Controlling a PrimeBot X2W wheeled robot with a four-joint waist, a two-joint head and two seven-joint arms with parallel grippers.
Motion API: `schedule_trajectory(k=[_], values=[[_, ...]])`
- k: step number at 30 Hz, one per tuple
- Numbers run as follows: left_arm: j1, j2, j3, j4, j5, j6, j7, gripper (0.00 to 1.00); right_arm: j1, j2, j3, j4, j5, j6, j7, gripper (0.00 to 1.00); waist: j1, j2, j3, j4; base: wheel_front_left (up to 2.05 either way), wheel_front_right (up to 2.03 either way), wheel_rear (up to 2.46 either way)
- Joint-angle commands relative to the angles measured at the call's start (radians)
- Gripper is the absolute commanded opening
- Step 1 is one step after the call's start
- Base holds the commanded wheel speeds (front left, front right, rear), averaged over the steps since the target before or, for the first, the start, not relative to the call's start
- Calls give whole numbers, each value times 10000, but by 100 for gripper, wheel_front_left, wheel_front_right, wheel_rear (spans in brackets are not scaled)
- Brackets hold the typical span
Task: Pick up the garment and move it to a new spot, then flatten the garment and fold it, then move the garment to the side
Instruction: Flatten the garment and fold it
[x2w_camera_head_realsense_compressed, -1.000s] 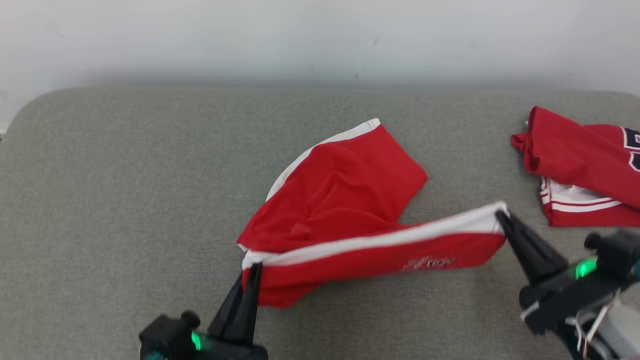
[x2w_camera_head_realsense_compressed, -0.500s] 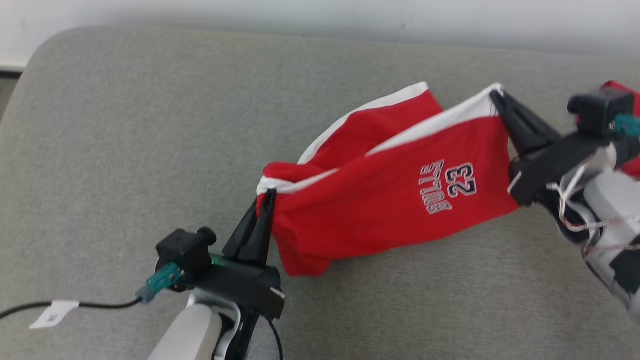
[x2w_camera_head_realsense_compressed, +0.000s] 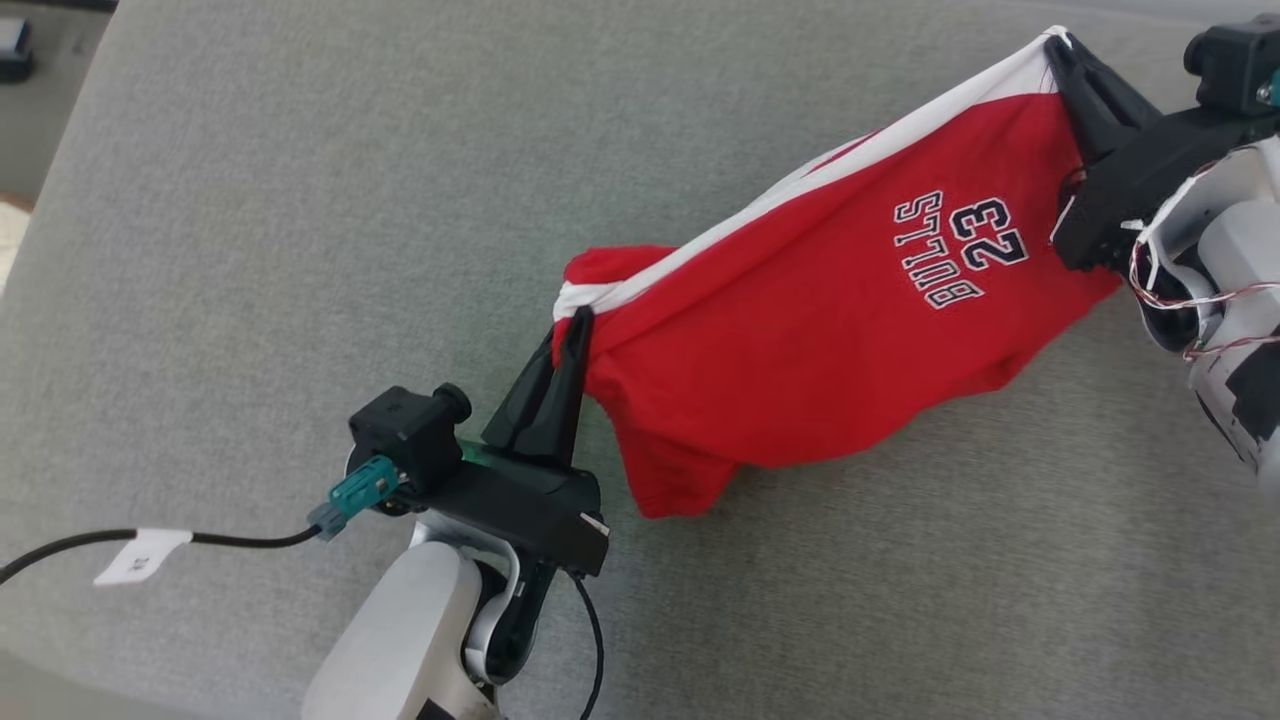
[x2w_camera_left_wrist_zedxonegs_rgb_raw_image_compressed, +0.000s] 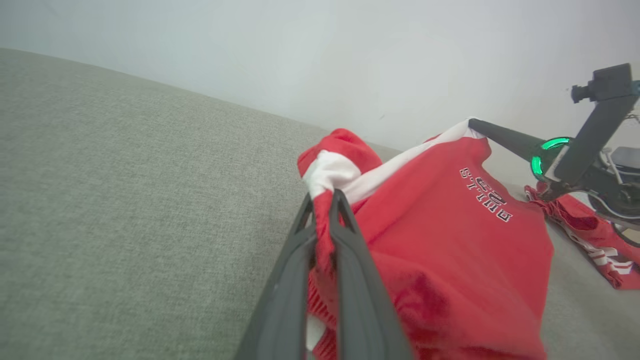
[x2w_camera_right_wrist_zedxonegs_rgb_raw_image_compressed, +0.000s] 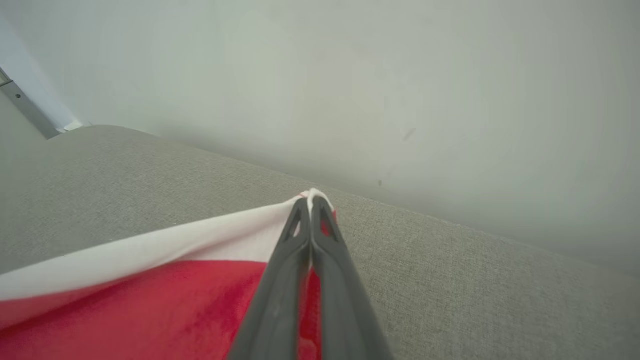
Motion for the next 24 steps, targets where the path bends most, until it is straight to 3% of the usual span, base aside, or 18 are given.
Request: schedule_trajectory(k=[1, 9, 10, 11, 12, 17, 24], values=[[-162, -27, -38, 65, 90, 11, -30, 0, -245, 141, 90, 400, 142, 8, -49, 0, -2, -2, 375, 394, 0, 0, 0], [-354, -40, -484, 77, -386, 12, -30, 0, -461, 526, 569, 1372, 449, 8, -260, 0, -2, -2, 400, 502, 0, 0, 0], [-346, -41, -540, 111, -417, 12, -30, 37, -438, 568, 615, 1481, 481, 8, -296, 0, -2, -2, 369, 487, 0, 0, 0], [-346, -41, -562, 139, -425, 13, -30, 68, -449, 580, 670, 1547, 464, 8, -359, 26, -2, -2, 332, 465, 0, 0, 0], [-333, -40, -571, 169, -412, 26, -30, 100, -437, 613, 717, 1574, 479, 8, -400, 100, -2, -2, 285, 435, 0, 0, 0], [-56, -41, -484, 280, -247, 50, -30, 100, -171, 719, 845, 1573, 691, 8, -573, 100, -2, -2, -82, 271, 0, 0, 0], [918, -36, 449, -331, 647, 154, -30, 100, 460, 546, 301, 1274, 1044, 8, -711, 100, -2, -2, -965, -16, 0, 0, 0]])
